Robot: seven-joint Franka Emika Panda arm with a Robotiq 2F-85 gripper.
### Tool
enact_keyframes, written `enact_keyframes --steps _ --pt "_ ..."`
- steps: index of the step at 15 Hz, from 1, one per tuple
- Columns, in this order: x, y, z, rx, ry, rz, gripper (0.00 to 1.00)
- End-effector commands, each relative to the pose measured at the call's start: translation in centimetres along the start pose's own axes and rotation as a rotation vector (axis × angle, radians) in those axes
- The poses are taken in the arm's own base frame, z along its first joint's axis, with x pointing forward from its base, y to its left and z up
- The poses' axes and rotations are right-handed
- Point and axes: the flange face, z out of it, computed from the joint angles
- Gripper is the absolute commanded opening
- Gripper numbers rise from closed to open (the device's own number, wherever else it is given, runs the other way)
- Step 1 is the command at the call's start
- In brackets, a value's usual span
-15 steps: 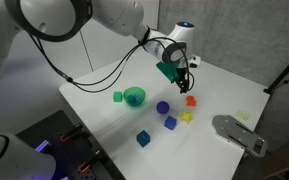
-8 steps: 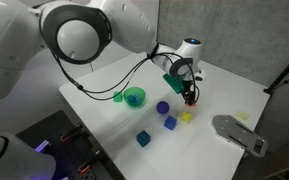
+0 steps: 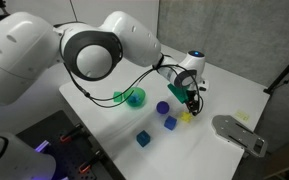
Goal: Put the orange toy on the table then put the yellow toy in the bowl
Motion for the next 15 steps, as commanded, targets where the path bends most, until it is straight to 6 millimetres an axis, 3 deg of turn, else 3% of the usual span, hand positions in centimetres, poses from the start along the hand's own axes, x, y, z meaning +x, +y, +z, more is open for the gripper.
enact_keyframes --steps 1,6,11,12,13,15 --pt "1.0 1.4 1.6 -0.02 -0.006 -0.007 1.0" --pt "0.7 1.5 4.1 -0.003 0.002 -0.008 1.0" --pt "0.6 1.0 5.3 -0.008 0.007 -0.026 1.0" --pt "0.6 0.9 5.4 -0.009 0.007 -0.029 0.75" --pt "0.6 0.8 5.4 -0.011 0.009 -0.035 0.75" --pt "0.6 0.6 5.3 -0.016 0.012 -0.044 0.56"
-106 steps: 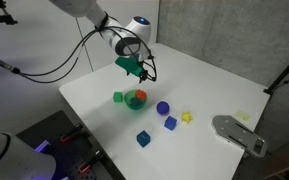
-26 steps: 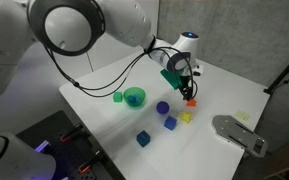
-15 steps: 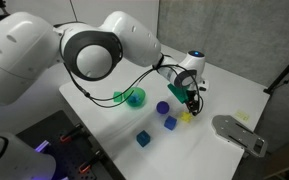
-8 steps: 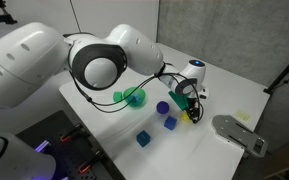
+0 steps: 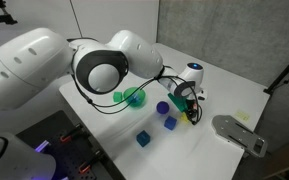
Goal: Put the orange toy on the table then put the yellow toy in the bowl
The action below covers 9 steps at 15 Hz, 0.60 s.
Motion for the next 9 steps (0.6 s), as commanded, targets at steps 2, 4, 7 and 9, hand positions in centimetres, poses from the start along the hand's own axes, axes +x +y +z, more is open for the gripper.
enact_keyframes --steps 2,4,7,9 --pt "0.8 -0.3 -0.5 -0.002 0.02 -0.039 0.4" --pt "0.8 -0.4 -0.9 -0.003 0.02 -0.043 0.25" --pt "1.0 -0.7 -1.7 0.002 0.025 -0.05 0.1" --pt "1.2 -0.9 -2.6 0.009 0.032 -0.056 0.03"
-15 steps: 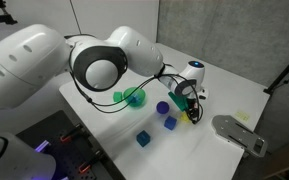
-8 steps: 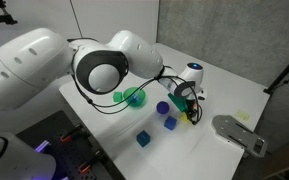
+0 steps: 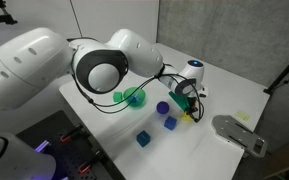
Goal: Put the orange toy on the table then put the yellow toy in the bowl
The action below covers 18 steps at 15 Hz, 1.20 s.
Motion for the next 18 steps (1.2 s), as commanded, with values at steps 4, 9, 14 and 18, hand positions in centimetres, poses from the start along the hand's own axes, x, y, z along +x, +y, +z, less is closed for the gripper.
enact_keyframes --steps 4,9,14,18 --pt "0.7 -1.8 -3.6 0.037 0.018 -0.05 0.05" --pt "1.2 -4.6 -8.2 0.074 0.065 -0.09 0.04" --pt "-0.2 -7.6 -13.1 0.109 0.075 -0.181 0.04" --pt "-3.1 -9.3 -15.5 0.149 0.021 -0.262 0.04"
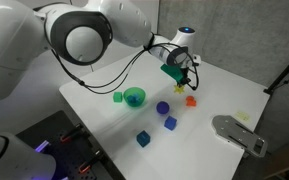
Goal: Put the orange toy on the table then put the yellow toy in the bowl
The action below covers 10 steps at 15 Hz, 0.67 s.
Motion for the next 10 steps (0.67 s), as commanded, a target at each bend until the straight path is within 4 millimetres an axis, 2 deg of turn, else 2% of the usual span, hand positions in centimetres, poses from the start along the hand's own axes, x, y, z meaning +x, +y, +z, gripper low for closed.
enact_keyframes --steps 1,4,10 --pt "-3.3 -1.6 -2.8 0.046 -0.074 -0.081 0.04" --pt "-6.0 -3.1 -3.9 0.067 -0.121 -0.142 0.04" --pt "-12.3 -7.1 -4.6 0.096 -0.209 -0.285 0.04"
